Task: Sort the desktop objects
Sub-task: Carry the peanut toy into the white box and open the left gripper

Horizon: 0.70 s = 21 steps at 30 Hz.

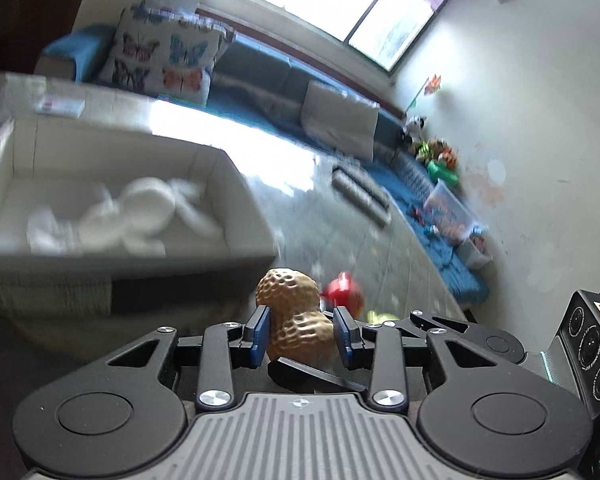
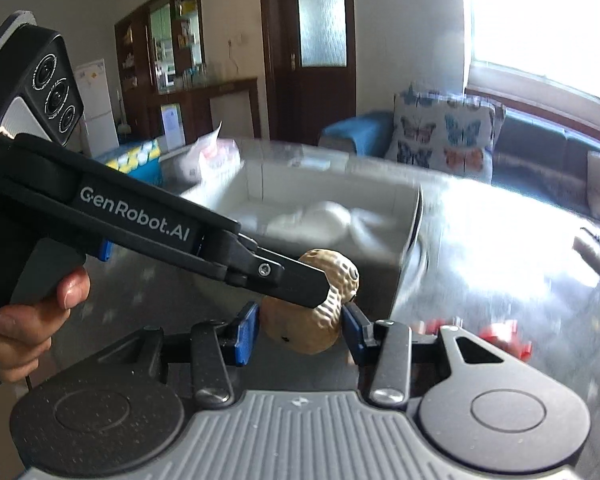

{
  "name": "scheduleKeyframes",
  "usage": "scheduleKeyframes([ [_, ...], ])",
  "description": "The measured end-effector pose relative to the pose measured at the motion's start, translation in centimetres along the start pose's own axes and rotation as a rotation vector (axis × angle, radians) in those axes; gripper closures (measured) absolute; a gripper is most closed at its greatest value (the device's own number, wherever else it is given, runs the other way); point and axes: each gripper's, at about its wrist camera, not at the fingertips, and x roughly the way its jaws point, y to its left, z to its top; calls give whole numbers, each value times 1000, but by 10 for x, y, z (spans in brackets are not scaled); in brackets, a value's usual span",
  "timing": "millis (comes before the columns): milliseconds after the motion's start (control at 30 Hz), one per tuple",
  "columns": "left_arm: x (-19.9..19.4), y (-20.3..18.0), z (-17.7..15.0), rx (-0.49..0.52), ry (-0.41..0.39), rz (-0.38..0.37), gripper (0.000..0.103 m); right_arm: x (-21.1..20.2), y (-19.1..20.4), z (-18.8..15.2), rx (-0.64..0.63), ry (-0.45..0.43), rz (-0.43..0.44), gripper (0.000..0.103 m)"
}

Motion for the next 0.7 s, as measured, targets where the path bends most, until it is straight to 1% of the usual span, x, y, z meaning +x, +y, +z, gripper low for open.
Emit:
scheduleKeyframes([
  [167, 9, 9, 41, 22, -43, 25, 68, 25, -7, 37, -24, -43, -19, 58],
  [267, 22, 23, 61, 10, -41, 33, 69, 46, -17, 54, -5, -45, -18, 58],
  [367, 40, 41, 76, 2, -21, 39, 69, 70, -27, 65, 24, -18, -15, 58],
  [467, 60, 60, 83, -15, 15, 44, 68, 94, -37, 69, 45, 25, -10, 58],
  [600, 82, 82, 87, -52, 63, 42, 68, 120, -45, 66, 73, 85, -4, 58],
  [700, 92, 92, 87, -62, 85, 43, 68, 132, -44, 62, 60, 117, -16, 58],
])
